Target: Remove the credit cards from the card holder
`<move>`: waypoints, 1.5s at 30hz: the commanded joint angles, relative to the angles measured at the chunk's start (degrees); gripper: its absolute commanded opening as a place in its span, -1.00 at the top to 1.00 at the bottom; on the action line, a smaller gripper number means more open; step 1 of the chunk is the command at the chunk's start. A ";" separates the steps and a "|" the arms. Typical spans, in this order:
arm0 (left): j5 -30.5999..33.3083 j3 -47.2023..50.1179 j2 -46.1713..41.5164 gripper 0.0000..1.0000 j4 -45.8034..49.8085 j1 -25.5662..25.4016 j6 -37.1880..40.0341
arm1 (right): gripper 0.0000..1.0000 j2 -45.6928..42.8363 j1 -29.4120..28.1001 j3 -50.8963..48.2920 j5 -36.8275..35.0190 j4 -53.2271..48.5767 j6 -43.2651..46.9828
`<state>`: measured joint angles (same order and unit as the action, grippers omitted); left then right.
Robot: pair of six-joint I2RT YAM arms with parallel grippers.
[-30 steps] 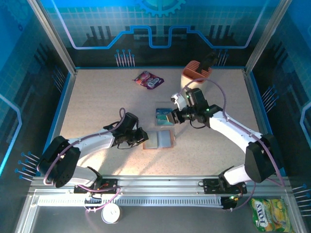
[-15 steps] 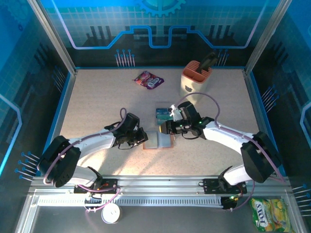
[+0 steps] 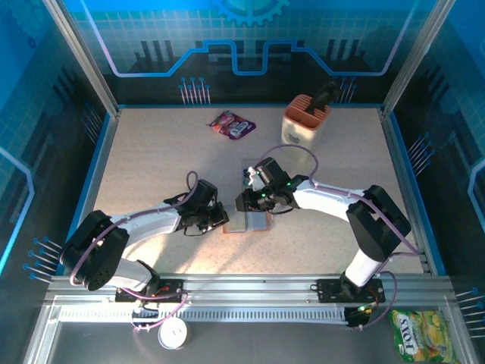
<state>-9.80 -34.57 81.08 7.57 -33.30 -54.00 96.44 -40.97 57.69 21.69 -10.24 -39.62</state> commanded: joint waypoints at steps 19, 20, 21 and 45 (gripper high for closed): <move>0.71 2.60 2.67 0.82 -2.33 -0.23 1.35 | 0.17 7.04 -2.41 3.55 0.22 -4.20 -0.72; 0.66 2.57 2.74 0.82 -2.36 -0.20 1.43 | 0.17 7.25 -2.40 3.71 0.15 -4.26 -0.65; 0.66 2.49 2.76 0.81 -2.39 -0.19 1.46 | 0.17 7.52 -2.52 3.82 0.10 -4.35 -0.62; 0.57 2.76 2.05 0.81 -0.75 -0.01 1.97 | 0.16 6.31 -1.96 1.98 -5.63 -9.35 1.16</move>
<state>-9.82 -32.49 83.22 4.62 -33.28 -53.56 104.49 -42.48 60.73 17.96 -16.91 -39.40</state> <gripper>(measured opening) 0.095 0.419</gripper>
